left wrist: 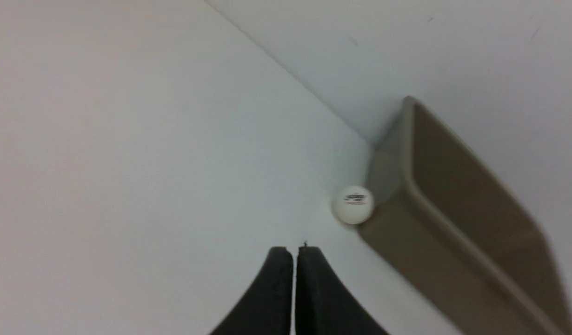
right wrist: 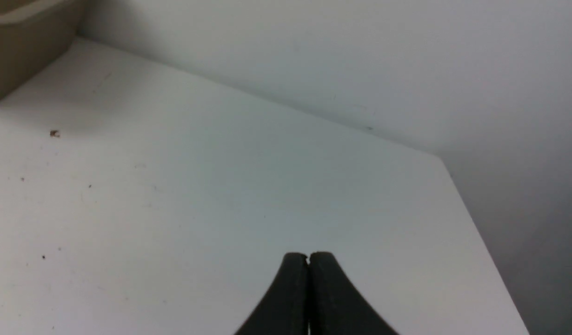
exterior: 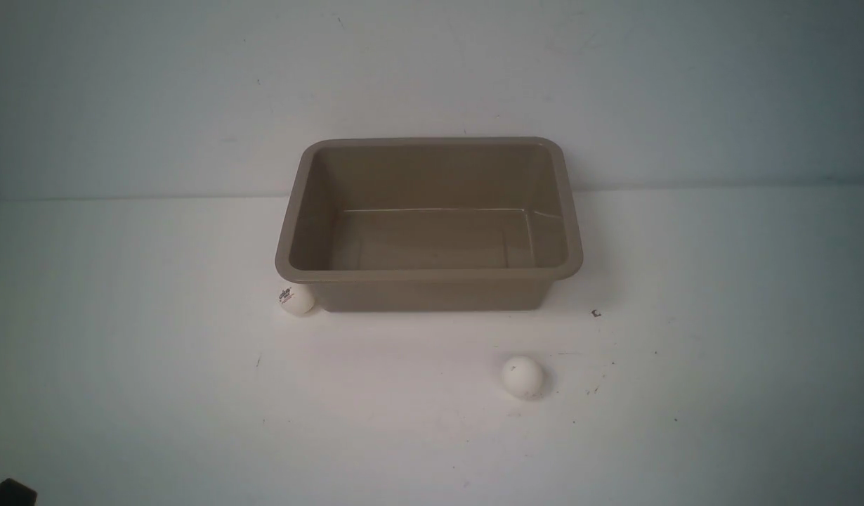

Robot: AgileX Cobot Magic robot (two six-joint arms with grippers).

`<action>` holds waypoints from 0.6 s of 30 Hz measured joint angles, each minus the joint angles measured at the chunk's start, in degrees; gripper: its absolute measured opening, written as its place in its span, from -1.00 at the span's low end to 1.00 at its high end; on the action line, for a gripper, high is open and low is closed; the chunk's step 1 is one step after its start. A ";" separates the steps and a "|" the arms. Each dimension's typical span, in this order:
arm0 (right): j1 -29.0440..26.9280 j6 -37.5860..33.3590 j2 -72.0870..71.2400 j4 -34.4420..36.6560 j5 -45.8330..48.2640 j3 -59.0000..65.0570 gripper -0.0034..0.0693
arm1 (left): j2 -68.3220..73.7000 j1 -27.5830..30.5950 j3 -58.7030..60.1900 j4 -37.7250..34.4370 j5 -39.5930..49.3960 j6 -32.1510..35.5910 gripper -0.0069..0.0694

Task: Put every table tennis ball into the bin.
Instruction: Use the right arm to clamp the table tennis ball closest to it

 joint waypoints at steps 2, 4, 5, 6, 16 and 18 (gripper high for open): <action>0.00 0.00 0.00 0.00 -0.70 0.00 -0.95 | 0.00 0.00 0.00 -5.04 -0.48 -0.28 -0.83; 0.00 0.19 0.00 0.67 -1.26 0.00 -0.95 | 0.00 0.00 0.00 -7.23 -1.09 0.21 -0.83; 0.00 0.92 0.00 1.99 -2.17 0.00 -0.95 | 0.00 0.00 0.00 -7.92 -1.21 0.68 -0.83; 0.12 2.34 0.00 3.91 -3.66 0.00 -0.95 | 0.00 0.00 0.00 -8.32 -1.21 1.05 -0.83; 1.36 23.99 0.00 28.13 -24.60 0.00 -0.95 | 0.00 0.00 0.00 -9.62 -2.68 2.07 -0.83; 1.36 25.60 0.00 30.47 -25.56 0.00 -0.95 | 0.00 0.00 0.00 -10.38 -2.73 2.07 -0.83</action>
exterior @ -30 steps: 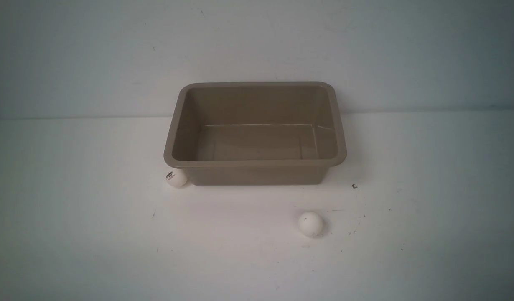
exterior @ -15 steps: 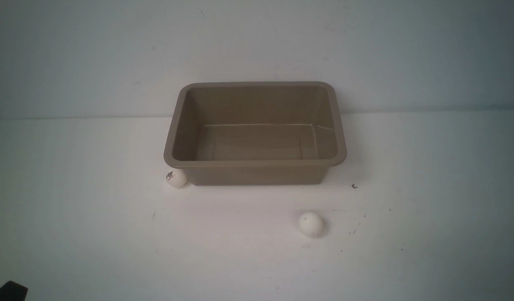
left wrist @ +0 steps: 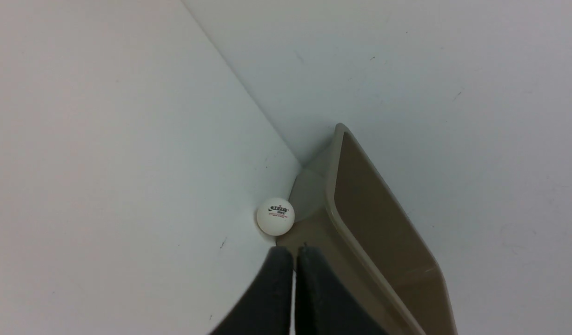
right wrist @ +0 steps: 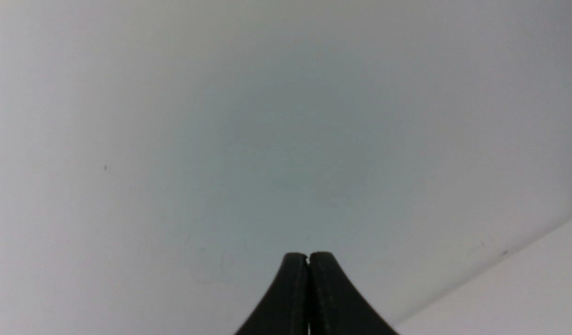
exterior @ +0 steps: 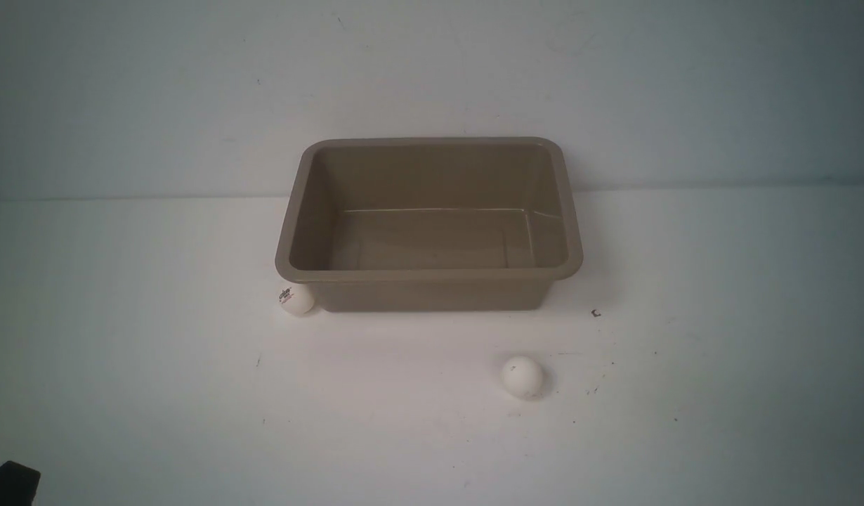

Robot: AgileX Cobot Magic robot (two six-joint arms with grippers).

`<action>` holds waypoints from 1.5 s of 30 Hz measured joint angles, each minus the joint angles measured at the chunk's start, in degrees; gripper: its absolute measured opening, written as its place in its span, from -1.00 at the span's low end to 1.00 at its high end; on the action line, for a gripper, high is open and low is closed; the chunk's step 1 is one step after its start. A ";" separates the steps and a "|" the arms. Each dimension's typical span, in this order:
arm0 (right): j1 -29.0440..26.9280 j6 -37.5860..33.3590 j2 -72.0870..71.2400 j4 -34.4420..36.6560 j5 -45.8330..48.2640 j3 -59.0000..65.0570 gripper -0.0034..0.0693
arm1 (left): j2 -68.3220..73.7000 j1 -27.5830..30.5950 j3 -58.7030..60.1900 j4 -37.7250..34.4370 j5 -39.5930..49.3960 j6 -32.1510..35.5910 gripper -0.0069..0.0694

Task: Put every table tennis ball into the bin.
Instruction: Use the right arm to clamp the table tennis ball closest to it

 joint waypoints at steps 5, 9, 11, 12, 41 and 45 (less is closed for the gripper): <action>0.00 6.42 0.00 3.61 -1.36 0.00 -0.95 | 0.00 0.00 0.00 -3.79 -1.36 0.07 -0.83; 0.43 14.95 -0.02 -2.98 4.89 -2.35 -0.95 | 0.00 0.00 -0.19 -5.30 -1.62 4.76 -0.83; 2.25 18.18 0.39 -15.62 13.67 -8.38 -0.95 | 0.00 0.00 -2.46 -5.37 -1.62 14.29 -0.83; 2.47 18.42 0.39 -15.62 13.67 -9.07 -0.95 | 0.00 0.00 -2.76 -5.37 -1.62 15.26 -0.83; 48.42 -0.65 77.01 -39.65 60.60 -61.90 -0.93 | 39.01 0.00 -37.77 20.53 37.56 44.19 -0.82; 46.27 -2.36 81.43 -37.09 59.43 -65.58 -0.85 | 39.82 0.00 -37.98 22.27 40.43 42.95 -0.79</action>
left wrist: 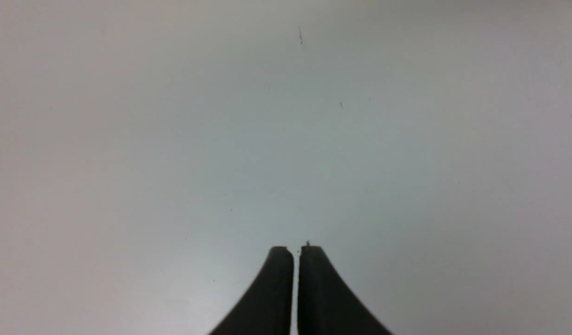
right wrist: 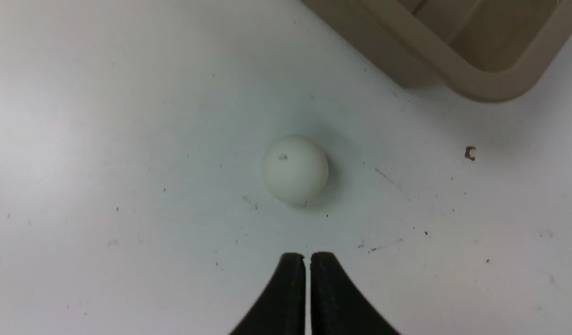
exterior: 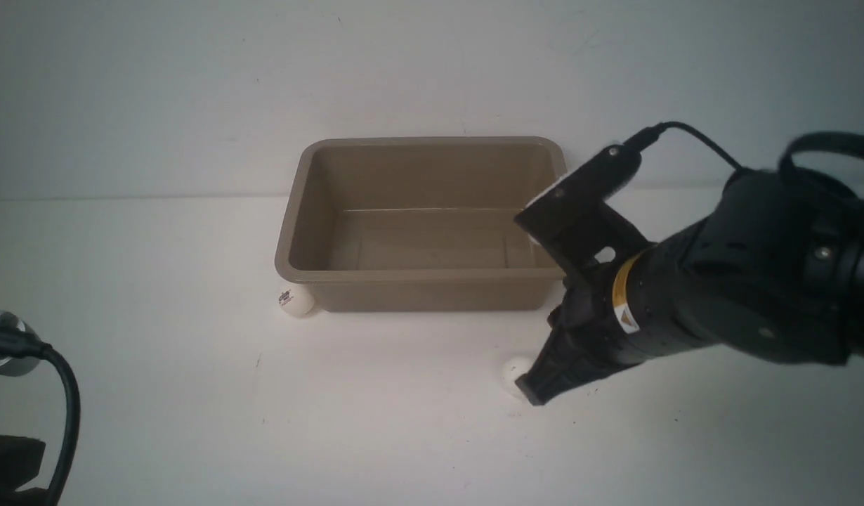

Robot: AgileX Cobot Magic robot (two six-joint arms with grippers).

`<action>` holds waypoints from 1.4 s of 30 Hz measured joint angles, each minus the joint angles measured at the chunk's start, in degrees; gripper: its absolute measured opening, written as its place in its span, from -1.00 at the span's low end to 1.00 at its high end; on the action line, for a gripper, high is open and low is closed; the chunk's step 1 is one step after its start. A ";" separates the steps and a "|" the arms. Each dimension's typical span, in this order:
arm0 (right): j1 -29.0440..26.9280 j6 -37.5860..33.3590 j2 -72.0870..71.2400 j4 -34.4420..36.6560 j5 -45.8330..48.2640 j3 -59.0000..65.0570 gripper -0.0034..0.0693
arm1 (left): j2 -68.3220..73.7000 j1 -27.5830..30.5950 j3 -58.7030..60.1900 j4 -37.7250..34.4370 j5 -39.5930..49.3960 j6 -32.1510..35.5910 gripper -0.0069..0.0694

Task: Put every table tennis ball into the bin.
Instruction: Use the right arm to clamp the table tennis ball closest to it

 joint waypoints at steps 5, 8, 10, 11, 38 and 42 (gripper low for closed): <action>-4.34 -1.08 2.58 5.32 -2.68 -2.95 -0.59 | 0.00 0.00 -0.14 -2.04 0.35 0.14 -0.72; -8.17 -4.18 4.31 12.08 -3.11 -4.18 -0.26 | 0.00 0.00 -0.20 -4.48 0.35 1.21 -0.67; -9.99 -6.63 5.29 16.65 -3.11 -4.23 -0.06 | 0.00 0.00 -0.20 -5.39 0.29 1.92 -0.65; -10.37 -7.44 5.56 17.54 -3.11 -4.23 -0.02 | 0.00 0.00 -0.20 -5.63 0.29 2.14 -0.65; -12.55 -13.07 15.89 30.40 -6.20 -4.29 0.50 | 0.00 0.00 -0.20 -12.32 0.17 7.76 -0.58; -12.55 -13.17 15.89 30.55 -6.99 -4.29 0.50 | 0.00 0.00 -0.20 -12.53 0.17 7.76 -0.57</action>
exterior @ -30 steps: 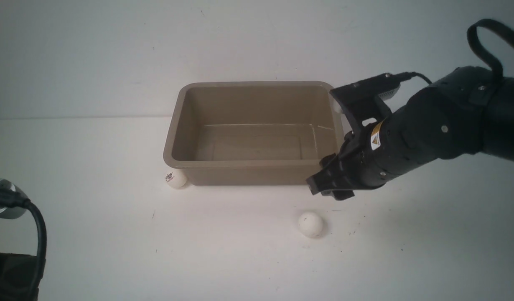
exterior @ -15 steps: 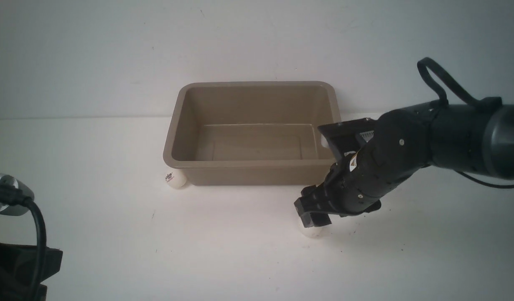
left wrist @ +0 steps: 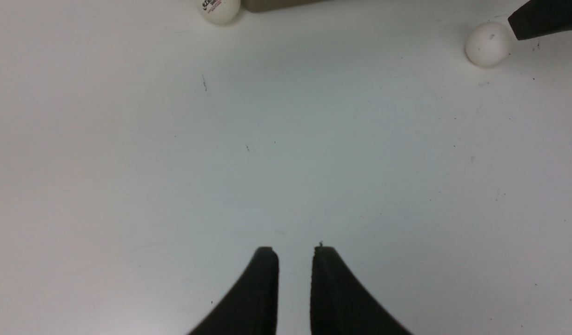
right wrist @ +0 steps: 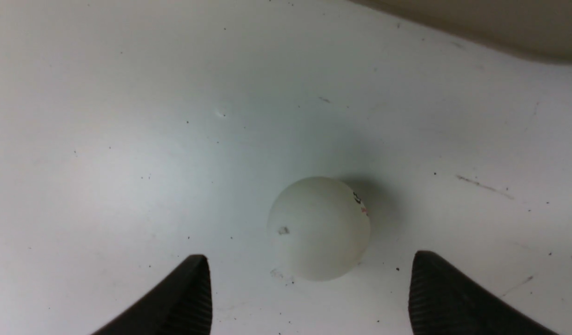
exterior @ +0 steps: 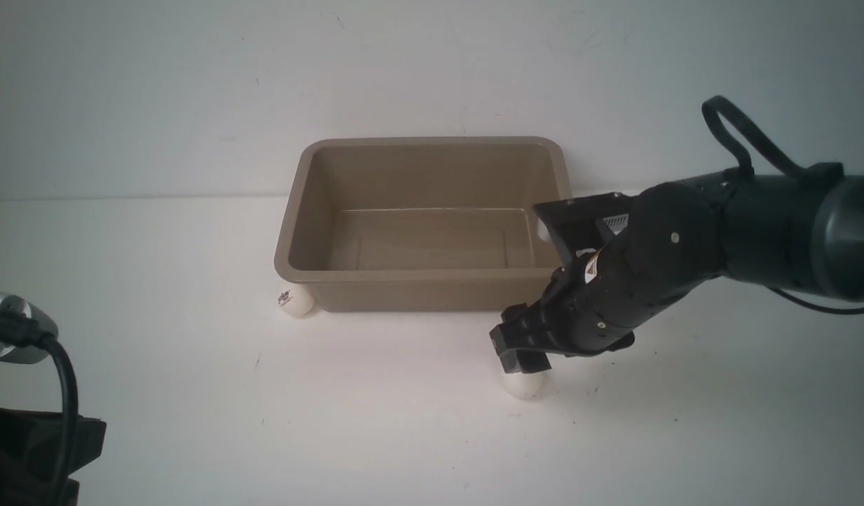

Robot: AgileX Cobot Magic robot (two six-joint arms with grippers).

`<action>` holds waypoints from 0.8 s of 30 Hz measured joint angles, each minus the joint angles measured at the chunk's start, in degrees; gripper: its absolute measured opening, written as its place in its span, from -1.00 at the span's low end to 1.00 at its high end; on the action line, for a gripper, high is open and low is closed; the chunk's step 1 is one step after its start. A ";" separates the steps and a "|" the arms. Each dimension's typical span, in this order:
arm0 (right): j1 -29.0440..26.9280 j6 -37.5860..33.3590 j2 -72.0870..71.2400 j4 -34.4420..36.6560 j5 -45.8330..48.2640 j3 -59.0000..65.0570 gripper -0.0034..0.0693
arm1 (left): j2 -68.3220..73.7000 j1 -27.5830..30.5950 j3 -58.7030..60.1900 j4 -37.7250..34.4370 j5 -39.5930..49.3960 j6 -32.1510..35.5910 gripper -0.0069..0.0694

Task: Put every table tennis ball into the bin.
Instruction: Use the right arm to clamp the table tennis ball closest to it

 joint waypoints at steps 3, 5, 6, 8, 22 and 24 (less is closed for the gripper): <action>0.00 -0.15 0.72 0.06 0.24 -0.80 0.50 | 0.00 0.00 0.00 -0.57 0.00 0.00 -0.57; 0.30 -0.56 2.51 0.06 1.75 -2.83 0.50 | 0.00 0.00 0.00 -0.87 0.00 0.00 -0.57; 0.64 -0.61 3.27 0.06 2.41 -3.77 0.50 | 0.00 0.00 0.00 -0.87 0.00 0.00 -0.57; 1.32 -0.75 5.04 -0.02 4.03 -5.90 0.50 | 0.00 0.00 0.00 -0.87 0.00 0.00 -0.57; 2.82 4.13 9.10 -10.62 12.62 -12.65 0.50 | 0.00 0.00 0.00 -0.99 0.06 0.04 -0.57; 2.82 4.24 9.10 -10.62 12.64 -12.65 0.50 | 0.00 0.00 0.00 -0.99 0.06 0.04 -0.57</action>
